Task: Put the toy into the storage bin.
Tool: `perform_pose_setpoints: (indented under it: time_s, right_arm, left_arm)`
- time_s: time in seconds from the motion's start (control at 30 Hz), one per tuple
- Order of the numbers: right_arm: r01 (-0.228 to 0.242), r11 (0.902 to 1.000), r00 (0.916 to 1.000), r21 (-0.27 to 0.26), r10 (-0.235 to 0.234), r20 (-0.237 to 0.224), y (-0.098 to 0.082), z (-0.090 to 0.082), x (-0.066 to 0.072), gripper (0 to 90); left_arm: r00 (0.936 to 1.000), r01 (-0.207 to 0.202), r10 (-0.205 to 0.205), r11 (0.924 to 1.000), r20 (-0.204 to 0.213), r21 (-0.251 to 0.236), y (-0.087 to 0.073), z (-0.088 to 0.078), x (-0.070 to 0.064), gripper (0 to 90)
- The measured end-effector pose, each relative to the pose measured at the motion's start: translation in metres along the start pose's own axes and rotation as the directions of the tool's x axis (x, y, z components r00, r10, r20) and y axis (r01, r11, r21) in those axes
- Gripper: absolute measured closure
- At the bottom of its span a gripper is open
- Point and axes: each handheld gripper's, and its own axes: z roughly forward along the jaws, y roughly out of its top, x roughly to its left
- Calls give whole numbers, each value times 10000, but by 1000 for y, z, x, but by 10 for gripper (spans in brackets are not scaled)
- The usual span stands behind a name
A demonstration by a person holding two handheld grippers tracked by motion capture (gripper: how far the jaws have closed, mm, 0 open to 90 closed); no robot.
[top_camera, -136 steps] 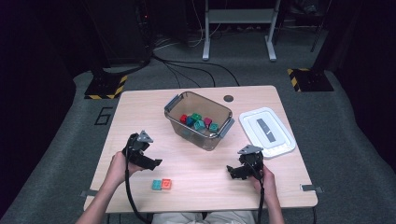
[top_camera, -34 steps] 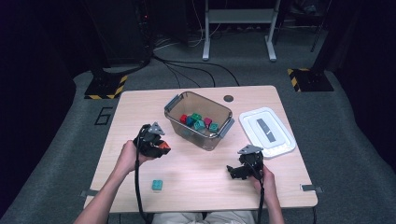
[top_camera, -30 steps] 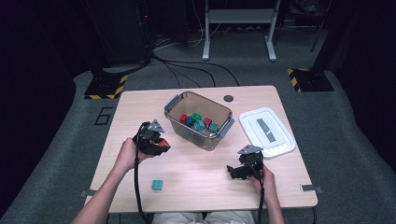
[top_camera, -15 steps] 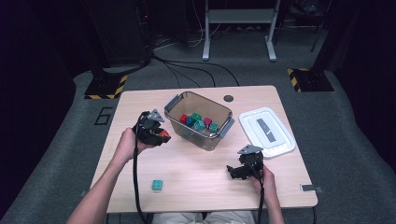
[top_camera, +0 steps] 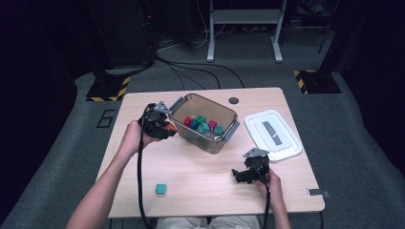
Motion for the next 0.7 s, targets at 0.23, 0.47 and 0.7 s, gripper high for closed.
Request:
perform_pose_setpoints:
  time_s: [0.23, 0.47, 0.7]
  right_arm:
    - [-3, 10000, 10000, -3, 3, 0, 0, 0, 0, 0]
    - [-3, 10000, 10000, 4, 3, 0, 0, 0, 0, 0]
    - [-2, 10000, 10000, -2, 2, 1, 0, 0, 0, 0]
  left_arm:
    - [9999, 48, -48, 10000, -92, -3, 15, 3, 8, 588]
    - [9997, 10, -11, 10000, -262, -48, 34, 6, 16, 588]
    - [9996, 60, -59, 10000, -279, 42, 58, 18, 20, 588]
